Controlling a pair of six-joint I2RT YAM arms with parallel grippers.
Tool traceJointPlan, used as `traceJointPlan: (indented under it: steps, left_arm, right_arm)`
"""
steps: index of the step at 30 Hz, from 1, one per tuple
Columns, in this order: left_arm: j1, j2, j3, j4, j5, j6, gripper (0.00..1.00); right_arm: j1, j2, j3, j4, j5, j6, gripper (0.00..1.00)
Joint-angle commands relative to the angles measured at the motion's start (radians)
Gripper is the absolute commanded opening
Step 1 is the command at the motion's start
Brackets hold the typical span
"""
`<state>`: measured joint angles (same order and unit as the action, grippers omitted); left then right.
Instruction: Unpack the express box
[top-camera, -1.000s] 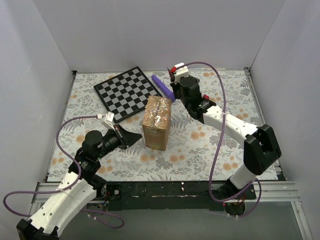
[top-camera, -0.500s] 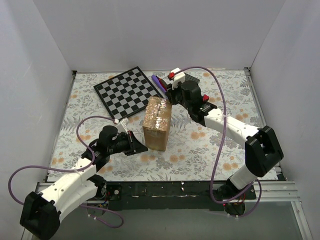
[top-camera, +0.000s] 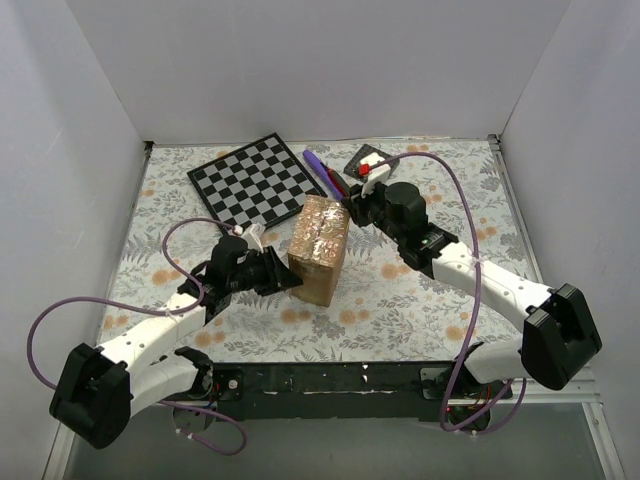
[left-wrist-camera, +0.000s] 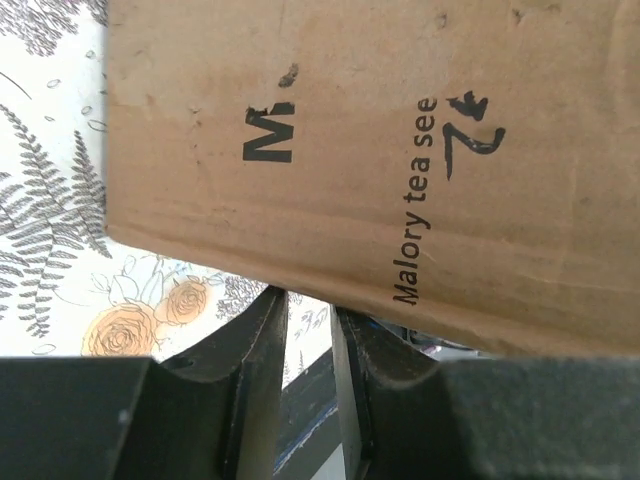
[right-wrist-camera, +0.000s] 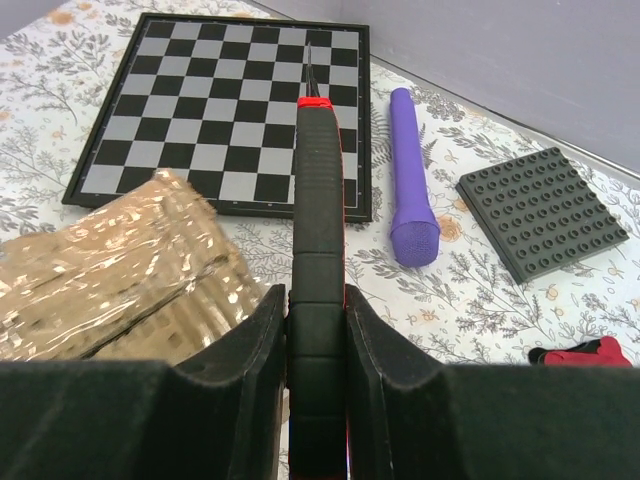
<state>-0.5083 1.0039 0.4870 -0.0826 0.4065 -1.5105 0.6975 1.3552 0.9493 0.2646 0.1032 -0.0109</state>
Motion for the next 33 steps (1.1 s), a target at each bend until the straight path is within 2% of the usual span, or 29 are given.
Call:
traceJointPlan:
  steps: [1,16,19,23,28,33]
  left_arm:
    - [0.001,0.042,0.094,0.054,-0.141,0.010,0.24]
    - [0.065,0.174,0.251,-0.012,-0.380,0.118,0.40]
    - [0.097,0.188,0.292,-0.029,-0.432,0.137,0.42]
    - [0.108,0.191,0.337,-0.068,-0.474,0.177,0.45]
    - [0.108,0.136,0.295,-0.082,-0.486,0.182,0.47]
    - [0.108,0.084,0.211,-0.086,-0.477,0.158,0.47]
  right_arm:
    - [0.033,-0.040,-0.038,-0.090,-0.047,0.051,0.01]
    - [0.238,-0.209,-0.109,-0.229,0.056,0.140,0.01]
    - [0.243,-0.246,-0.112,-0.251,0.114,0.155,0.01]
    - [0.241,-0.312,-0.110,-0.257,0.266,0.155,0.01]
    - [0.241,-0.355,-0.141,-0.237,0.335,0.152,0.01]
    - [0.241,-0.412,-0.178,-0.166,0.328,0.152,0.01]
